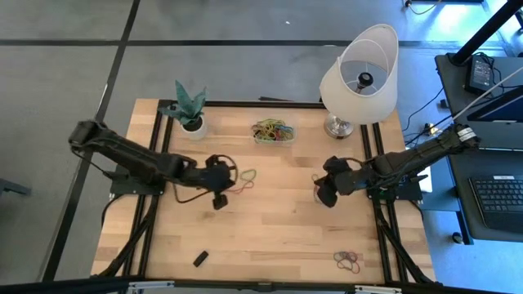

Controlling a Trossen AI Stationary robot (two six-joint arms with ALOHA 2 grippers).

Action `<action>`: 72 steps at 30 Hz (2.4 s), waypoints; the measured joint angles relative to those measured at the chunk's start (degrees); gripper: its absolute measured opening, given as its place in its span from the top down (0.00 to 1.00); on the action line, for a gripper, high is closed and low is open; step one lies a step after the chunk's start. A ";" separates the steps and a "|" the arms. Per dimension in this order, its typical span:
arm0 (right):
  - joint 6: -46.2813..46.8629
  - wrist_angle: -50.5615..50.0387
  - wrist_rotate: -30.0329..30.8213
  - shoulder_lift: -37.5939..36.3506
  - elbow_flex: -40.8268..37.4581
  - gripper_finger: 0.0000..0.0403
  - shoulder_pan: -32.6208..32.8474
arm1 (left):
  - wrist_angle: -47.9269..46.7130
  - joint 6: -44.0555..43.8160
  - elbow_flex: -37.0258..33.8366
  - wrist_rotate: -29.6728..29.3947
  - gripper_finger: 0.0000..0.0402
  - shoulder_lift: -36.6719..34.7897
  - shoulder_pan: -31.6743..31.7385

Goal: Pick and place rubber bands into bin
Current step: Put the blue rubber band into the transparent bin

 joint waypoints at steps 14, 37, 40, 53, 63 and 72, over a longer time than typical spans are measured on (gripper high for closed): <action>17.61 -23.78 -24.86 26.42 22.79 0.96 11.41 | 2.43 4.12 -11.60 0.09 1.00 -17.54 -4.01; 16.71 -17.28 -40.17 44.13 23.09 0.61 20.54 | 2.48 8.00 -11.63 4.19 0.99 -17.81 -4.01; 14.47 -17.27 -43.02 46.56 23.07 0.61 20.60 | 2.46 8.03 -11.63 4.74 1.00 -17.81 -4.01; 14.74 -16.28 -44.13 50.68 23.11 0.89 20.85 | 2.44 7.98 -11.63 4.77 0.99 -17.79 -4.01; 27.06 -20.92 -31.65 42.60 27.57 0.99 23.21 | 2.27 8.00 -11.63 4.77 0.99 -17.77 -4.01; 37.35 -37.39 -27.59 38.20 36.69 0.99 28.49 | 2.25 8.73 -11.63 4.74 0.99 -17.77 -4.01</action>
